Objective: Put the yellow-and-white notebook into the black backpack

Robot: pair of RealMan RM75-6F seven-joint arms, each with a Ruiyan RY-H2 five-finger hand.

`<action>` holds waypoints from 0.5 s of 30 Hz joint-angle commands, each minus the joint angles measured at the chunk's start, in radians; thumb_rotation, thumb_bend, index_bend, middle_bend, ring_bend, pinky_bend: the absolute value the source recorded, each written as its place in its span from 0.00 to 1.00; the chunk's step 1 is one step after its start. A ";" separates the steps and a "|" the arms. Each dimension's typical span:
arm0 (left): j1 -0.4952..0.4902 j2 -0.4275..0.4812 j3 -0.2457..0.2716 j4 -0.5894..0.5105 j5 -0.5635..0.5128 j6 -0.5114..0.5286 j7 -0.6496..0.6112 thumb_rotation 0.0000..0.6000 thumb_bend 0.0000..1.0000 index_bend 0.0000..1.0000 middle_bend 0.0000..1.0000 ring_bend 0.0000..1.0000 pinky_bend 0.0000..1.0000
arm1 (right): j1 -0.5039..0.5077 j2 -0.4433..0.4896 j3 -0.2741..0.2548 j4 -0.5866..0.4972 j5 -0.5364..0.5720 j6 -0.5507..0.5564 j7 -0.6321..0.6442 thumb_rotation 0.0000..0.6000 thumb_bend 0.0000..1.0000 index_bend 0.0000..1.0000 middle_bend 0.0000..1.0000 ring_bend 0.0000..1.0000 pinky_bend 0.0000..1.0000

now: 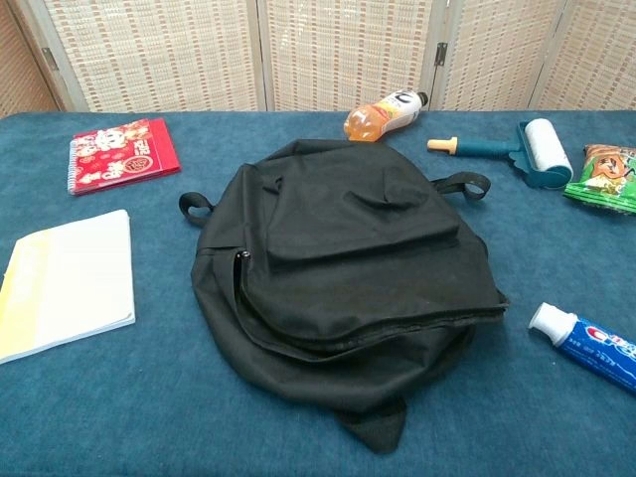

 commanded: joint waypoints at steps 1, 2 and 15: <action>0.003 -0.001 -0.002 -0.007 -0.001 -0.014 0.009 1.00 0.33 0.22 0.26 0.20 0.02 | 0.002 0.000 0.001 -0.004 -0.001 -0.003 0.010 1.00 0.19 0.09 0.17 0.13 0.20; 0.004 -0.002 -0.005 -0.008 -0.003 -0.016 0.009 1.00 0.33 0.22 0.26 0.20 0.02 | 0.003 0.002 0.001 -0.006 -0.003 -0.004 0.016 1.00 0.19 0.09 0.17 0.13 0.20; -0.017 -0.048 -0.045 0.146 0.047 -0.047 -0.105 1.00 0.33 0.23 0.27 0.20 0.02 | 0.000 0.025 0.002 -0.019 -0.025 0.013 0.064 1.00 0.19 0.09 0.17 0.13 0.20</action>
